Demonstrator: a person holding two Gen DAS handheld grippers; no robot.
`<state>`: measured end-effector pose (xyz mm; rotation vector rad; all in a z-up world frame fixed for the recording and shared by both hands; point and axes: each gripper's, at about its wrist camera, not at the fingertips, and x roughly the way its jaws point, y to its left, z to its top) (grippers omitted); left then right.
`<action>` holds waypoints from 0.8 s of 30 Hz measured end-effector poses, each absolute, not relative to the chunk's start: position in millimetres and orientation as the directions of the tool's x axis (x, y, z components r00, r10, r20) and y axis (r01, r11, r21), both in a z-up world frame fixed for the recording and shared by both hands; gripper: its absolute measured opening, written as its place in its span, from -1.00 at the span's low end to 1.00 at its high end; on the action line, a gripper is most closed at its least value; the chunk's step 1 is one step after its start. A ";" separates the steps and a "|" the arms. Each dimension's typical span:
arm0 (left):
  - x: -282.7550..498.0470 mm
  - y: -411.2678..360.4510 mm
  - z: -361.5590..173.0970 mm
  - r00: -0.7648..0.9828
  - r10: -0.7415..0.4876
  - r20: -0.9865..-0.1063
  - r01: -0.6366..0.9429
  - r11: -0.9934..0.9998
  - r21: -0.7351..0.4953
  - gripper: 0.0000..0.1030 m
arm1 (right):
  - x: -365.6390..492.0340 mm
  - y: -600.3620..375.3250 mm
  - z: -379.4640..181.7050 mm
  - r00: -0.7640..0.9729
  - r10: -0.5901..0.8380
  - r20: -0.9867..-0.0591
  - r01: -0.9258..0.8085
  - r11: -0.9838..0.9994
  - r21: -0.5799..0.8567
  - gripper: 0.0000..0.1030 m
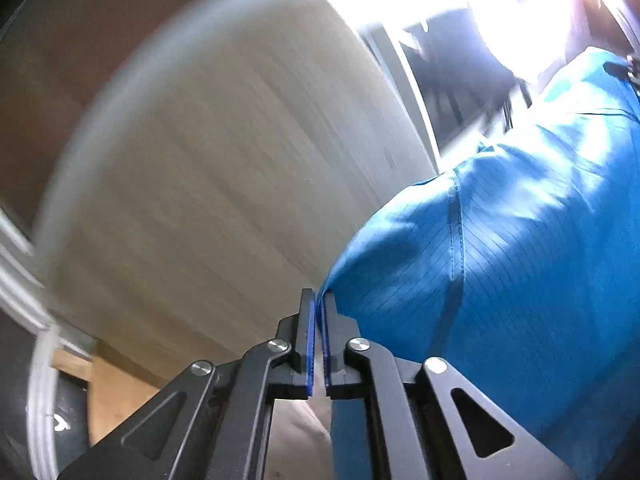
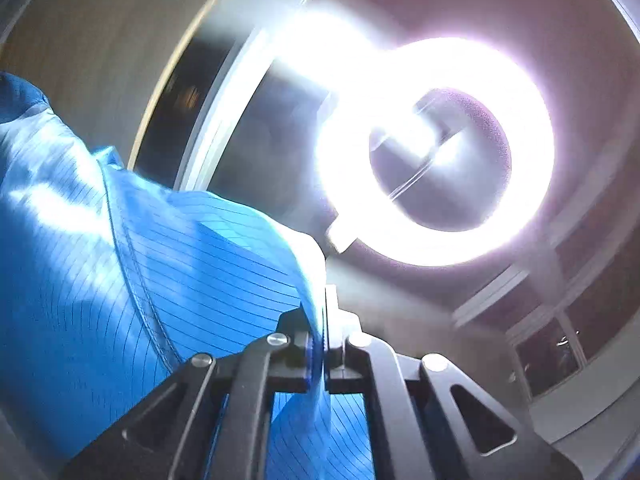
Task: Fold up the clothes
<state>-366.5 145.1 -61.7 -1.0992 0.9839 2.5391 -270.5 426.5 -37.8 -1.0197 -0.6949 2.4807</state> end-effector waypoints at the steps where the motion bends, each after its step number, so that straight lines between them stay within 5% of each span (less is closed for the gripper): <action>1: -371.1 145.5 -79.0 -0.674 -0.088 -0.734 -0.440 -0.750 0.494 -0.85 | -276.9 427.4 -56.9 -0.630 0.493 -0.600 -0.108 -0.821 -0.561 -0.82; 6: -341.2 129.1 -96.9 -0.601 -0.079 -0.796 -0.486 -0.754 0.442 -0.85 | -276.4 439.6 -95.9 -0.525 0.462 -0.715 -0.010 -0.843 -0.537 -0.27; 15: -144.3 50.7 -56.6 -0.505 0.012 -0.863 -0.459 -0.851 0.257 -0.76 | -160.3 501.0 -29.5 -0.678 0.188 -0.710 -0.076 -0.980 -0.187 -0.25; 18: -77.0 19.1 -59.7 -0.466 0.002 -0.885 -0.339 -0.924 0.177 -0.55 | -90.8 523.4 -16.3 -0.688 0.108 -0.718 -0.079 -0.994 -0.074 -0.02; 20: -39.5 23.3 -83.0 -0.414 0.048 -0.909 -0.314 -0.945 0.093 -0.34 | -43.3 536.0 -14.2 -0.680 0.050 -0.731 -0.074 -0.997 0.000 0.31; 24: 10.9 61.5 -163.7 -0.240 0.164 -0.957 -0.327 -0.942 -0.079 -0.27 | 28.4 510.8 -76.4 -0.575 -0.051 -0.816 -0.092 -0.988 0.127 0.35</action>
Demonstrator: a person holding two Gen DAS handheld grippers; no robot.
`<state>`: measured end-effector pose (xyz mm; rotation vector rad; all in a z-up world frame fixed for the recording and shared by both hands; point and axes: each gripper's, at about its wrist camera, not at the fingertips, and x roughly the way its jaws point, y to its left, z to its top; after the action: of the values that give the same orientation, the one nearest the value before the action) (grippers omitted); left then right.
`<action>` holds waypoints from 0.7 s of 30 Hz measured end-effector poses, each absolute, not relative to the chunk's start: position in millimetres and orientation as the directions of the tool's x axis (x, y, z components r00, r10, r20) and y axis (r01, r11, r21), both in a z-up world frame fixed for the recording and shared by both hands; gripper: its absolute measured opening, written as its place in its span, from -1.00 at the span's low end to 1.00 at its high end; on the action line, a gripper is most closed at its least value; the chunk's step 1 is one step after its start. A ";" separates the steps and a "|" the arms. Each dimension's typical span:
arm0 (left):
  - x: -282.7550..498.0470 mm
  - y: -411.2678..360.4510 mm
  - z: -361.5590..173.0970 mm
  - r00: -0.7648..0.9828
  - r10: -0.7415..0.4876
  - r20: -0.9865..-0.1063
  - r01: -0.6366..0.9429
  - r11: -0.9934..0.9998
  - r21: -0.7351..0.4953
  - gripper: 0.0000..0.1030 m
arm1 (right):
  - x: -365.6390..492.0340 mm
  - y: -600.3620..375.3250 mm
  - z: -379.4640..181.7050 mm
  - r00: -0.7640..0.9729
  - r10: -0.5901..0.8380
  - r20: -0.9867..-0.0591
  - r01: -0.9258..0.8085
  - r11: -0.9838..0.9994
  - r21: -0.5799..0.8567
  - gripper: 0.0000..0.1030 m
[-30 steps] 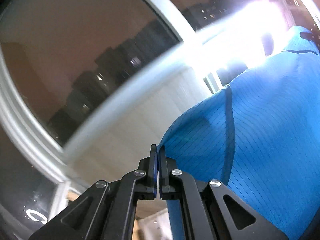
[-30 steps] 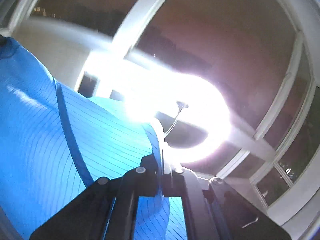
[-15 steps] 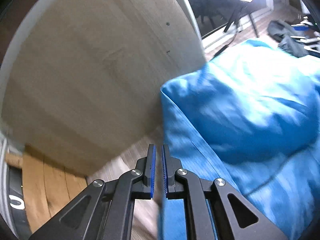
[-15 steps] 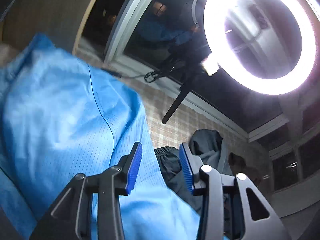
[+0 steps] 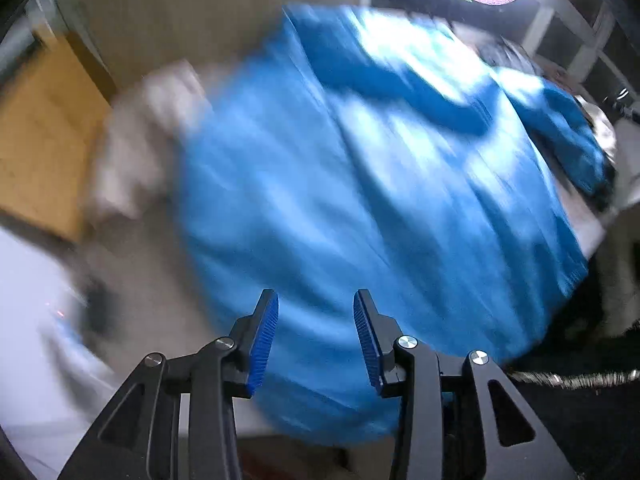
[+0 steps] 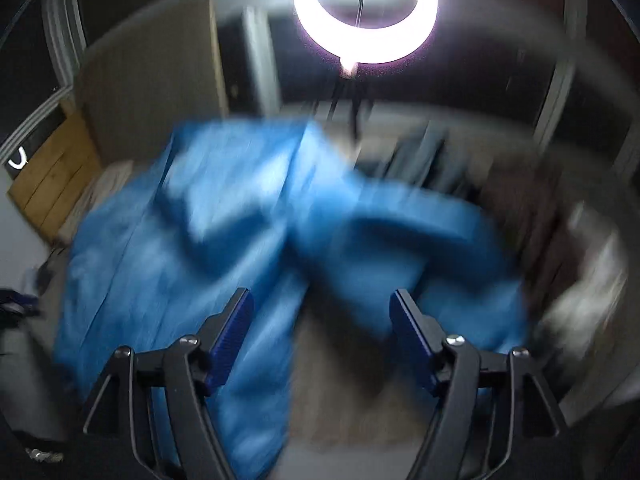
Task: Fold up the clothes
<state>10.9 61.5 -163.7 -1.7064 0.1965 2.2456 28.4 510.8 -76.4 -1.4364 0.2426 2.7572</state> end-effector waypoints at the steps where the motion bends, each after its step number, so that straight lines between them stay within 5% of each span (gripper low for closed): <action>1: 18.7 72.0 -183.1 -0.204 0.176 -0.963 -0.331 -0.938 -0.102 -0.27 | 33.5 502.0 -95.6 -0.545 -0.084 -0.834 -0.091 -0.983 0.159 0.35; 10: 19.4 119.3 -237.0 -0.198 0.082 -0.977 -0.364 -0.931 -0.004 -0.27 | 49.5 448.1 -178.8 -0.411 -0.166 -0.896 -0.055 -0.977 0.207 0.35; 12: 16.0 119.2 -242.7 -0.208 0.028 -0.978 -0.359 -0.932 0.050 -0.49 | 52.0 445.6 -176.8 -0.422 -0.146 -0.895 -0.050 -0.982 0.183 0.35; 14: 13.2 112.1 -239.5 -0.209 0.049 -0.977 -0.344 -0.939 0.026 -0.99 | 52.9 445.3 -174.1 -0.435 -0.141 -0.889 -0.050 -0.982 0.181 0.35; 21: -1.5 33.6 -159.7 -0.350 0.027 -0.936 -0.184 -0.982 0.041 -0.99 | 39.5 447.2 -181.9 -0.439 -0.114 -0.891 -0.064 -0.985 0.158 0.35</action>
<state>-1.5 33.6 -159.7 -1.7099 0.2093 2.4722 39.5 447.2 -181.9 -1.6797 0.2667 2.6764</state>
